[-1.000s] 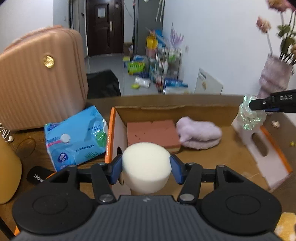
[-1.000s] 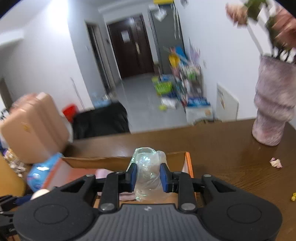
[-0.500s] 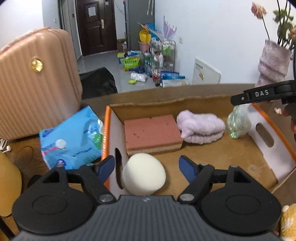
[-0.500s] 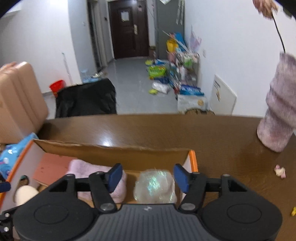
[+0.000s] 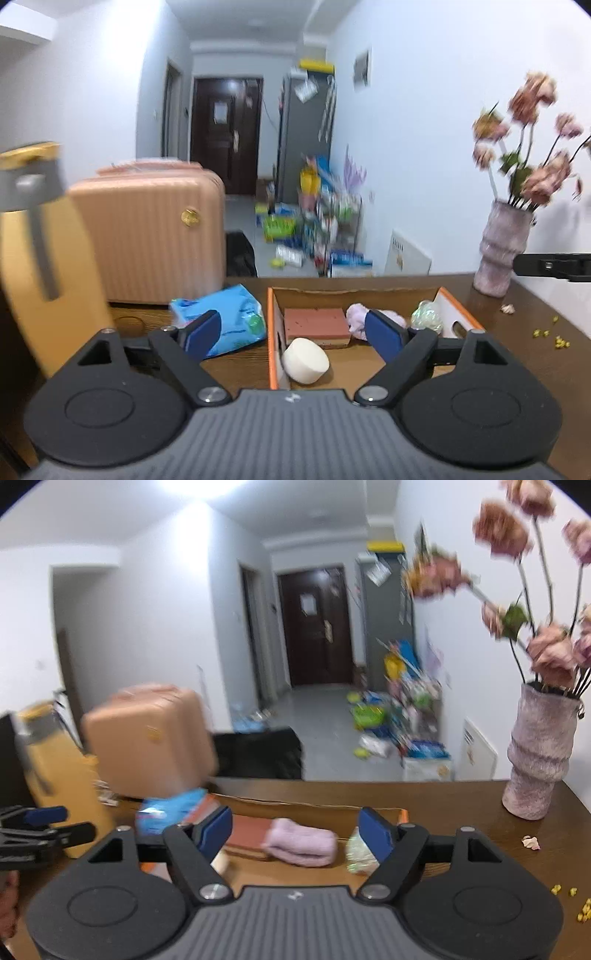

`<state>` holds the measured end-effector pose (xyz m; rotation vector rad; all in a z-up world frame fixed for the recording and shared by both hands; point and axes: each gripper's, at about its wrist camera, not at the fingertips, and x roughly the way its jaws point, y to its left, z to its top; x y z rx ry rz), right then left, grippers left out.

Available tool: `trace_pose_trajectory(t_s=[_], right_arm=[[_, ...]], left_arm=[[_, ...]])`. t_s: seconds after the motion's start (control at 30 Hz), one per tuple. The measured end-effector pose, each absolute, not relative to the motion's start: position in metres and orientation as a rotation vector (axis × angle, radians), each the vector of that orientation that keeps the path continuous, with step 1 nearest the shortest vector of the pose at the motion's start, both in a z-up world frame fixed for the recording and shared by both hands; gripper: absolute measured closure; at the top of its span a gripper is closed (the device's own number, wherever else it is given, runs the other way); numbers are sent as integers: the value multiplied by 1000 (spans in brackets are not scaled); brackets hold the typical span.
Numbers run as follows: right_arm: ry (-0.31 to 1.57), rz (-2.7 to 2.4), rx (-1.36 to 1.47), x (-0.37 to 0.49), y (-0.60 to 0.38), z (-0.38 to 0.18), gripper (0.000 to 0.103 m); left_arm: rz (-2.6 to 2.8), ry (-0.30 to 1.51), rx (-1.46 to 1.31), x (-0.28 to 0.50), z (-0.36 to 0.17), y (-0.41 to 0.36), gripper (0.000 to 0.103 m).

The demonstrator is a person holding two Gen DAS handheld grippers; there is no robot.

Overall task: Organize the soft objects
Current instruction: 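Withdraw both grippers from the box back over the table, then close the right gripper on the yellow-and-white plush toy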

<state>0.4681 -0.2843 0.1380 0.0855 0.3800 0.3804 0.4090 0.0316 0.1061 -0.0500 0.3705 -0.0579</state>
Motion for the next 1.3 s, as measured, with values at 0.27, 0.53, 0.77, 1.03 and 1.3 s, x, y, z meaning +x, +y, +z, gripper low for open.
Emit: trace_pose_trajectory(t_s=[0.27,0.53,0.77,1.03,1.3], right_arm=[[203,413,92,339,-280,127,16],[84,339,72,233,-266,79,10],[156,242,98,181,-274,22,3],[242,133,179,174,-296,-20,2],[327,154,143,213,-294,-27,5]], left_arm=[[-12,214,-29,282,90,36,7],[39,137,3,194,59,29,4],[-8,208,54,158,20,7,3],[-55,295,35,160,2,-12,3],[-97,356,17,203,-7,-30,3]])
